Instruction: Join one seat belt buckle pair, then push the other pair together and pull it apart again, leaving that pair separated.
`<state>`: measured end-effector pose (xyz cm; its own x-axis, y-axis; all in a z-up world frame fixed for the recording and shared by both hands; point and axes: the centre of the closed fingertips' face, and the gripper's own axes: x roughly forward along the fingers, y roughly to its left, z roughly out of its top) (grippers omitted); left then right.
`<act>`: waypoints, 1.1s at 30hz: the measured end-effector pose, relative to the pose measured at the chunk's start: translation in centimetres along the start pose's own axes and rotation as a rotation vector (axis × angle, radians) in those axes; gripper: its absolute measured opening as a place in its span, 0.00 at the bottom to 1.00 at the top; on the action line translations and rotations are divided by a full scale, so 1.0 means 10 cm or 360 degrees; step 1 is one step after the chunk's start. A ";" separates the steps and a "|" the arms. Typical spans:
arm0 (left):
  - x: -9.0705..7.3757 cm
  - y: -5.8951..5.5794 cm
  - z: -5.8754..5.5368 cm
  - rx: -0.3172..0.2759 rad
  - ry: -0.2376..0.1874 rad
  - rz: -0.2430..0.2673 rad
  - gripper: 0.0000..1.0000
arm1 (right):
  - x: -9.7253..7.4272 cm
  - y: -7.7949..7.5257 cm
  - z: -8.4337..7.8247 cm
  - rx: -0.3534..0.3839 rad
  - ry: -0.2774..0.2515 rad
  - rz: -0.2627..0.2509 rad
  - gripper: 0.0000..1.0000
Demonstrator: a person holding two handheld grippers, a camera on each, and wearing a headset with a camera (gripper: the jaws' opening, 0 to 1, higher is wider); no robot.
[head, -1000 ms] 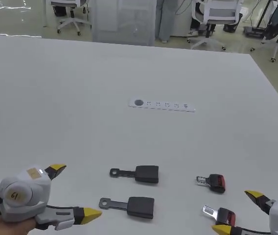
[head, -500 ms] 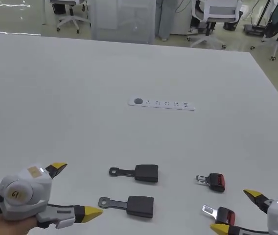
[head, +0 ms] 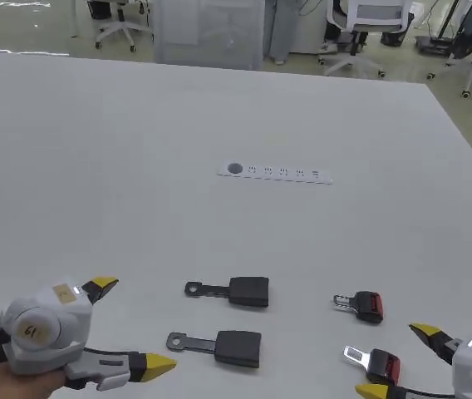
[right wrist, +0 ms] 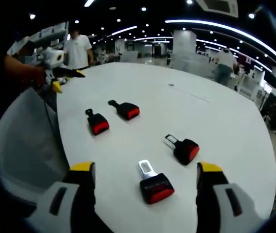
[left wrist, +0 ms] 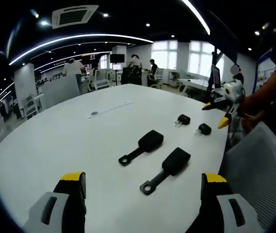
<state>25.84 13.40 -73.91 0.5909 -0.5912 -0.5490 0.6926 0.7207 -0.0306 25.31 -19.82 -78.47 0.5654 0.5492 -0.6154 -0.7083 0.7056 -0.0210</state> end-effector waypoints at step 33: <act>0.50 -0.27 -0.05 0.0169 0.0152 -0.0230 0.97 | 0.15 -0.08 -0.28 -0.0041 0.0169 0.0202 0.84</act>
<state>26.74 8.68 -77.01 0.4440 -0.6450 -0.6220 0.8100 0.5857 -0.0292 25.54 -20.78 -81.60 0.4236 0.5818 -0.6943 -0.7827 0.6209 0.0427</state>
